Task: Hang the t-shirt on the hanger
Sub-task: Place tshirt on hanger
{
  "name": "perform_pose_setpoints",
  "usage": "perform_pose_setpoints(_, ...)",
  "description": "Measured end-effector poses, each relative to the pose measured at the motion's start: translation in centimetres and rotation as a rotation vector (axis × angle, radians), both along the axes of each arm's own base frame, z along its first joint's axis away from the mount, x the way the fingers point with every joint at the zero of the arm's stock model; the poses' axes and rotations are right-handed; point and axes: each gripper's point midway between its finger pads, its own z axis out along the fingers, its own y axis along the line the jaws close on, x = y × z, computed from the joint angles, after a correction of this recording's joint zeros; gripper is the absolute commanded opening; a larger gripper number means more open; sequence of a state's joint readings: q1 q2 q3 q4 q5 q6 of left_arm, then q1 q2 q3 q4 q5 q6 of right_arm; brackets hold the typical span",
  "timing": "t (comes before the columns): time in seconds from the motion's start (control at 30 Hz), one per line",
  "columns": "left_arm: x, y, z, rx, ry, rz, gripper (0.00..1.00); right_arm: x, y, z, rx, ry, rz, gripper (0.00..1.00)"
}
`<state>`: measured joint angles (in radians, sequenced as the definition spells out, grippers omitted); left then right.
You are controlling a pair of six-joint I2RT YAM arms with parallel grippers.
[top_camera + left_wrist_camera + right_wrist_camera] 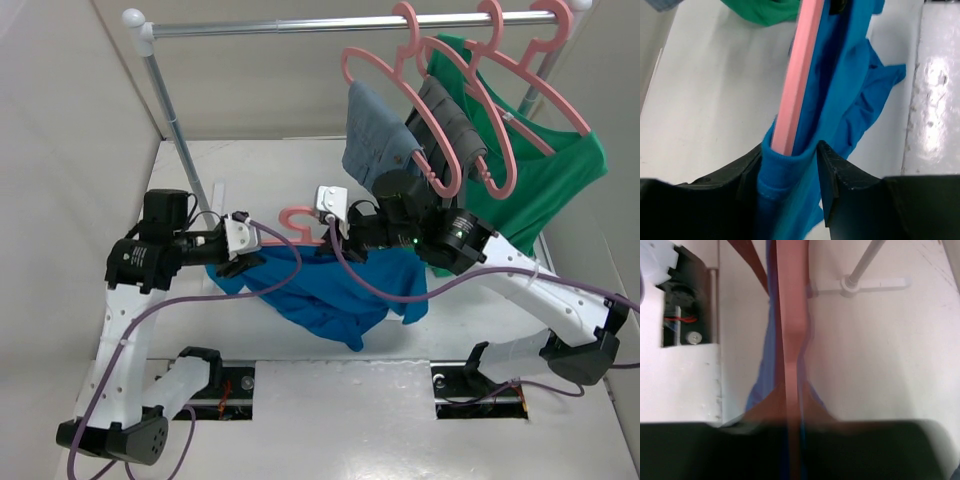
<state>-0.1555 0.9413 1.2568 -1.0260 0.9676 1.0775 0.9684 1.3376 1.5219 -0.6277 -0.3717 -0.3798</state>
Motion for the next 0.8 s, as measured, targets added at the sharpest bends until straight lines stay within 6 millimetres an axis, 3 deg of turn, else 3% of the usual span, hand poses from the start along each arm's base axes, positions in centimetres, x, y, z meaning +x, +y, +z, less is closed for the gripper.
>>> perform_pose_setpoints(0.03, 0.1, 0.0, 0.2, -0.009, 0.005, 0.017, 0.0, 0.2, 0.0, 0.1, 0.002, -0.007, -0.008, 0.52)
perform_pose_setpoints(0.1, 0.3, -0.1, 0.6, -0.041, 0.007, 0.051, 0.0, 0.9, 0.0, 0.3, 0.001, -0.033, -0.032, 0.61)
perform_pose_setpoints(0.13, 0.3, -0.2, 0.6, -0.051, 0.012, 0.063, 0.0, 1.3, 0.0, 0.3, -0.003, -0.039, -0.05, 0.81)
perform_pose_setpoints(0.23, -0.1, -0.2, 0.2, -0.089, 0.034, 0.109, 0.0, 2.5, 0.0, 0.6, 0.003, -0.075, -0.102, 1.0)
perform_pose_setpoints(0.57, 0.1, -0.1, 0.2, -0.19, 0.096, 0.249, 0.0, 4.6, -0.8, 3.2, 0.068, -0.165, -0.218, 1.0)
perform_pose_setpoints(0.8, 0.7, 0.3, 0.7, -0.197, 0.059, 0.291, 0.0, 4.5, -0.9, 3.7, 0.086, -0.171, -0.213, 1.0)
